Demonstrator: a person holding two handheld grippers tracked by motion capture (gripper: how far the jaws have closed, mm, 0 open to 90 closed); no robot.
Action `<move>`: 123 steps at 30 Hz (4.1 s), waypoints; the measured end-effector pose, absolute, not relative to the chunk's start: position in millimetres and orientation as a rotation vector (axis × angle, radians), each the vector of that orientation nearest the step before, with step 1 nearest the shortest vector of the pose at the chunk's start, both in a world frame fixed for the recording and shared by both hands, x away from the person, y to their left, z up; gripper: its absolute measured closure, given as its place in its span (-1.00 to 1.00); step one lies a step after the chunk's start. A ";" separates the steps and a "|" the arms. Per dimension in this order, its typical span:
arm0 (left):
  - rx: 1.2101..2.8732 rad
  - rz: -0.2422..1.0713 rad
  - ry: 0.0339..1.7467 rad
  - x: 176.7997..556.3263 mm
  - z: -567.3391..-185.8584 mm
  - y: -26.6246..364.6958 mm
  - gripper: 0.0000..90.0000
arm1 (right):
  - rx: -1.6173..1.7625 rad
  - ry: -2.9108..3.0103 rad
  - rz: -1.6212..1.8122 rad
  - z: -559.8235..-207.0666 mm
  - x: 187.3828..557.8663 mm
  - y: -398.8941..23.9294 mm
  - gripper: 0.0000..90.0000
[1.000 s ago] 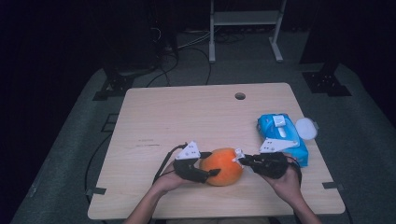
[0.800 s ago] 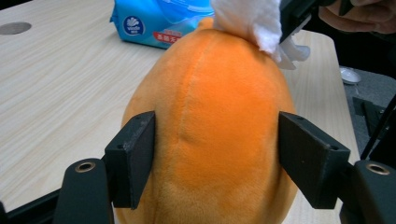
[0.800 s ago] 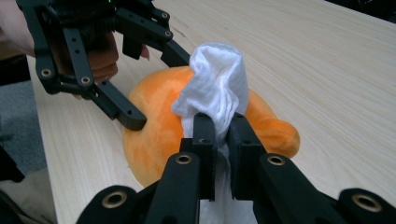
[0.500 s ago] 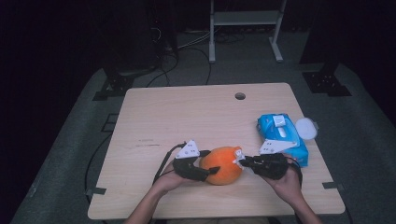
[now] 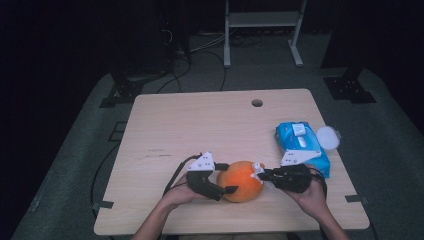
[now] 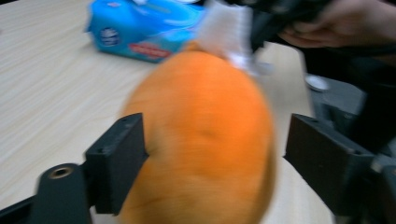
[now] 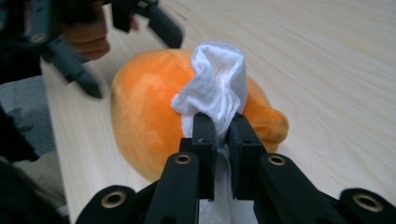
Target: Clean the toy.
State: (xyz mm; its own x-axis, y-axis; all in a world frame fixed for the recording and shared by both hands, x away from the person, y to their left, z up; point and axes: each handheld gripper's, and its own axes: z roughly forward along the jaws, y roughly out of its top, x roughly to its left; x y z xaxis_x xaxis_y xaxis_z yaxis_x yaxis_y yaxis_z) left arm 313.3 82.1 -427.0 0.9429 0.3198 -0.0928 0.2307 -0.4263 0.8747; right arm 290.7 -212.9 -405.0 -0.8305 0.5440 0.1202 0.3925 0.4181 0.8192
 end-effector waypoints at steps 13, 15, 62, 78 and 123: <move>2.061 0.130 0.285 304.2 -431.6 76.3 -0.37 | 0.887 2.450 1.315 -401.2 296.6 -226.7 0.83; 2.066 0.132 0.274 303.3 -431.9 75.0 -0.38 | 0.882 2.454 1.306 -401.2 295.8 -226.5 0.83; 2.079 0.191 0.207 292.6 -435.9 64.7 -0.52 | 0.935 2.453 1.402 -406.3 298.4 -231.4 0.84; 2.063 0.184 0.255 293.9 -431.3 61.8 -0.43 | 0.910 2.467 1.389 -400.3 293.7 -222.2 0.85; 1.997 0.115 0.463 313.1 -434.5 81.8 -0.36 | 0.970 2.417 1.396 -402.4 298.4 -226.5 0.85</move>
State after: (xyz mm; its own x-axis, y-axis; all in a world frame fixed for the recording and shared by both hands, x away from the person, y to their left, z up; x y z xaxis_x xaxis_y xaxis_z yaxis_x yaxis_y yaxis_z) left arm 313.1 81.8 -434.5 0.9209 0.3710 -0.1201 0.2716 -0.3895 0.8801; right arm 298.4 -226.5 -402.4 -0.7689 0.6200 0.1561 0.4450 0.3437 0.8269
